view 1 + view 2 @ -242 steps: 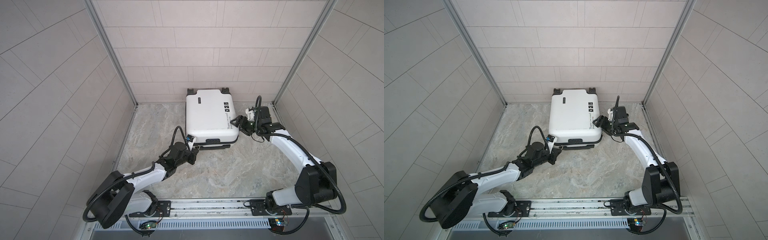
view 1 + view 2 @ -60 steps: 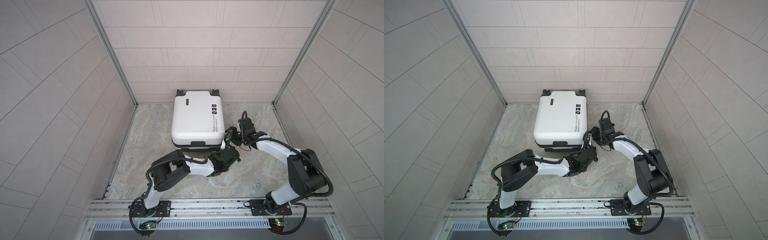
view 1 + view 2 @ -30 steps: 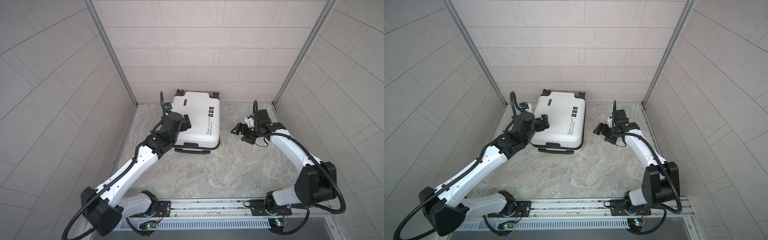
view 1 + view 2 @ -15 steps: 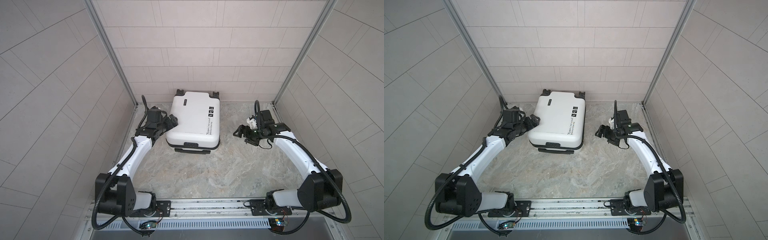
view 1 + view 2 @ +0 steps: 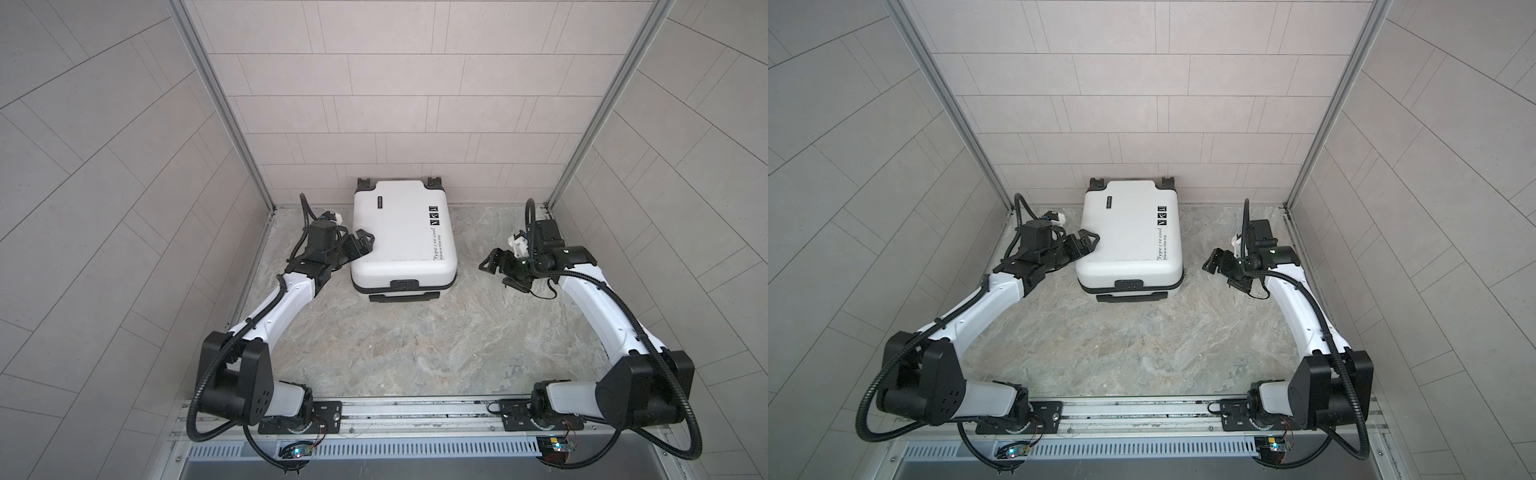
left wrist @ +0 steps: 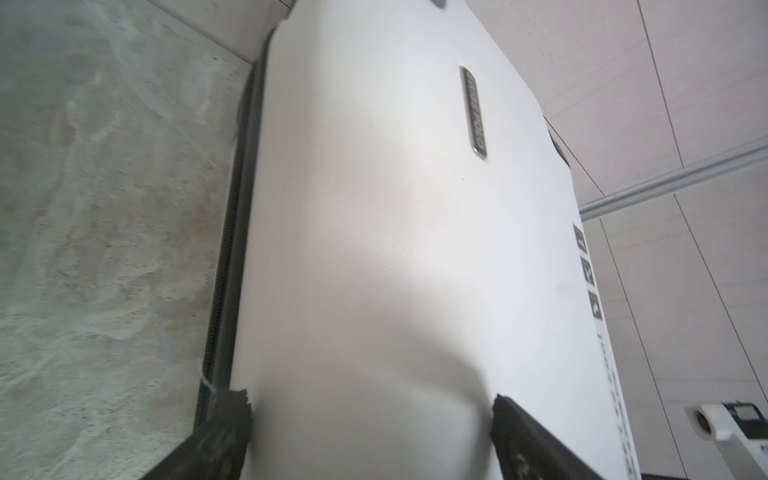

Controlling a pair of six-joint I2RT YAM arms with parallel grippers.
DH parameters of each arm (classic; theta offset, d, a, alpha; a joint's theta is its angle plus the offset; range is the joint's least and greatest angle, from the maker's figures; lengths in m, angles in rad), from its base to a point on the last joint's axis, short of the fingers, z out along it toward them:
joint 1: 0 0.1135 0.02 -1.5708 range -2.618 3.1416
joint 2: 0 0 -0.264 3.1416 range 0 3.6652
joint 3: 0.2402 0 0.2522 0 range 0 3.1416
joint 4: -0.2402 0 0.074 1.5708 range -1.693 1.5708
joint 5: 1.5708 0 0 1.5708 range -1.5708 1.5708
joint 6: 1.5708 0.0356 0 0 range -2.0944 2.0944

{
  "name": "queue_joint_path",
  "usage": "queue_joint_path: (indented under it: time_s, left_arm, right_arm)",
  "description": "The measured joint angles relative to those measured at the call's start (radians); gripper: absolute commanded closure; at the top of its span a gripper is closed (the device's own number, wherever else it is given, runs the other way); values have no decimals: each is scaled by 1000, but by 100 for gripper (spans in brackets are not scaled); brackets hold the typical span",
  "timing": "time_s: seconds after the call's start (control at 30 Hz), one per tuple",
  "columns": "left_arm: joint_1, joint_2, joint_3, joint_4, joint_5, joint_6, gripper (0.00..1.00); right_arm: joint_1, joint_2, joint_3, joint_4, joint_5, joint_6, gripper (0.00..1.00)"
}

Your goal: Pack the luggage

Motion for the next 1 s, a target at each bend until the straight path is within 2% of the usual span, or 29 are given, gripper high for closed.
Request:
queue_joint_path:
  time_s: [0.23, 0.43, 0.6, 0.73, 0.77, 0.8, 0.87, 1.0]
  left_arm:
    - [-63, 2, 81, -75, 32, 45, 5]
    - [-62, -76, 175, -170, -43, 139, 3]
    - [-62, -161, 240, -206, -143, 224, 3]
    - [-62, -233, 237, -184, -204, 306, 4]
    - [-62, -255, 220, -154, -211, 328, 0]
    - [-62, -284, 195, -118, -220, 348, 0]
    - [-62, -333, 150, -73, -239, 380, 0]
    - [-62, -354, 148, -58, -304, 436, 0]
  right_arm:
    - [-35, 0, 36, -24, 26, -21, 9]
    - [-94, 0, 127, -47, 92, -57, 9]
    - [-109, -23, 219, -37, 265, -85, 8]
    - [-109, -45, 290, -19, 431, -106, 8]
    - [-109, -55, 294, 3, 475, -106, 14]
    - [-109, -66, 287, 29, 517, -102, 16]
    - [-116, -101, 231, 111, 563, -89, 2]
    - [-172, -180, 62, 286, 566, -53, 0]
